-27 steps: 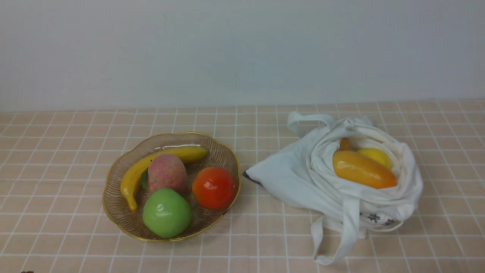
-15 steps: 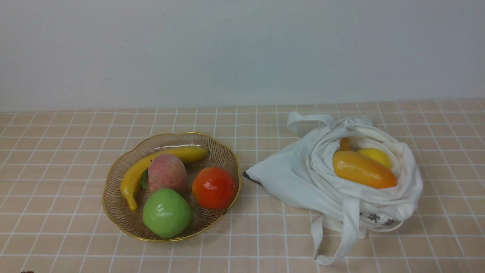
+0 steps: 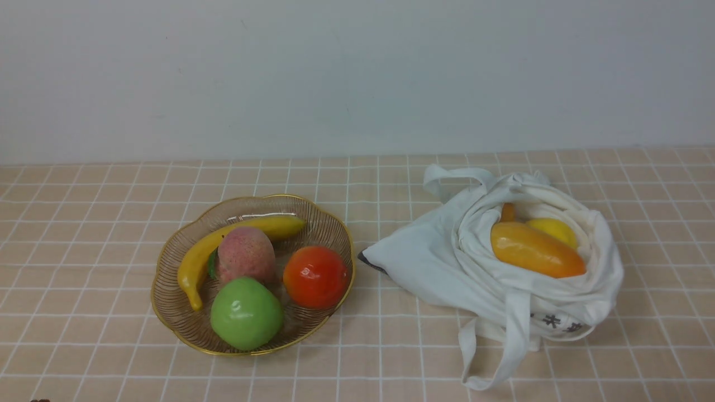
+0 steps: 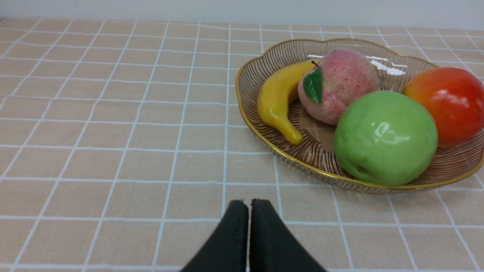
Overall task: Take the fruit out of the bag on the brown coffee tablecloth and place them on the plate.
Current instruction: 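Reach into the bag and grasp a fruit with the right gripper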
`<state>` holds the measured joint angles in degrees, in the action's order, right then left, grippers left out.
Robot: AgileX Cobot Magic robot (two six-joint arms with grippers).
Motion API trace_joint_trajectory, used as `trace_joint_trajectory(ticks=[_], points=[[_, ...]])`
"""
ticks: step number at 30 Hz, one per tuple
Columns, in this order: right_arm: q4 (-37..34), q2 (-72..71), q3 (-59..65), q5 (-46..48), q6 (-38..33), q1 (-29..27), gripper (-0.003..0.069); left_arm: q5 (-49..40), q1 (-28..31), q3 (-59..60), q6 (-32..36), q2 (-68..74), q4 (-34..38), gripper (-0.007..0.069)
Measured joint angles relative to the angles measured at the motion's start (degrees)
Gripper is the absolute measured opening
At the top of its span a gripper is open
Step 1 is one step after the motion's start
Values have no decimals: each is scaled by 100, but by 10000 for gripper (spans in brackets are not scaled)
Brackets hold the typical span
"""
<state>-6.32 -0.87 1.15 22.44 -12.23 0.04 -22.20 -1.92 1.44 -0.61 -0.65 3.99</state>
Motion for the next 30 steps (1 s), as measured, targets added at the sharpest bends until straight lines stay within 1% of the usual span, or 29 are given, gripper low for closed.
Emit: trace_joint_trajectory(ticks=[1, 3, 6, 7, 9, 12, 14, 15, 19, 21, 22, 23, 25, 27, 28, 29, 30], points=[[-51, 0, 6, -58, 0, 0, -14, 0, 0, 0, 0, 0, 0, -8], [-455, 0, 38, -261, 41, 0, -14, 0, 0, 0, 0, 0, 0, -8], [-1850, 0, 55, -939, 505, 0, -14, 0, 0, 0, 0, 0, 0, -8], [-2560, 0, 55, -1175, 696, 0, -14, 0, 0, 0, 0, 0, 0, -8], [-3649, 0, 55, -1557, 1011, 0, -14, 0, 0, 0, 0, 0, 0, -8], [-5049, 0, 55, -2025, 1003, 0, -14, 0, 0, 0, 0, 0, 0, -8], [-5512, 0, 55, -2324, 804, 0, -14, 0, 0, 0, 0, 0, 0, -8], [-5632, 0, 55, -2437, 740, 0, -14, 0, 0, 0, 0, 0, 0, -8], [-6360, 0, 48, -3005, 702, 0, -14, 0, 0, 0, 0, 0, 0, -8], [-6473, 0, -146, -3073, 616, 0, -14, 0, 0, 0, 0, 0, 0, -8], [-6324, 0, -424, -2944, 384, 0, -14, 0, 0, 0, 0, 0, 0, -8], [-6283, 0, -479, -2912, 384, 0, -14, 0, 0, 0, 0, 0, 0, -8], [-5563, 87, -1362, -2286, -213, 0, -14, 0, 0, 0, 0, 0, 0, -8], [-4915, 479, -2123, -1406, -680, 0, -14, 0, 0, 0, 0, 0, 0, -8], [-4862, 535, -2199, -1317, -717, 0, -14, 0, 0, 0, 0, 0, 0, -8], [-4486, 1051, -2779, -548, -958, 0, -14, 0, 0, 0, 0, 0, 0, -8], [-4241, 1350, -3054, -140, -1037, 0, -14, 0, 0, 0, 0, 0, 0, -8]])
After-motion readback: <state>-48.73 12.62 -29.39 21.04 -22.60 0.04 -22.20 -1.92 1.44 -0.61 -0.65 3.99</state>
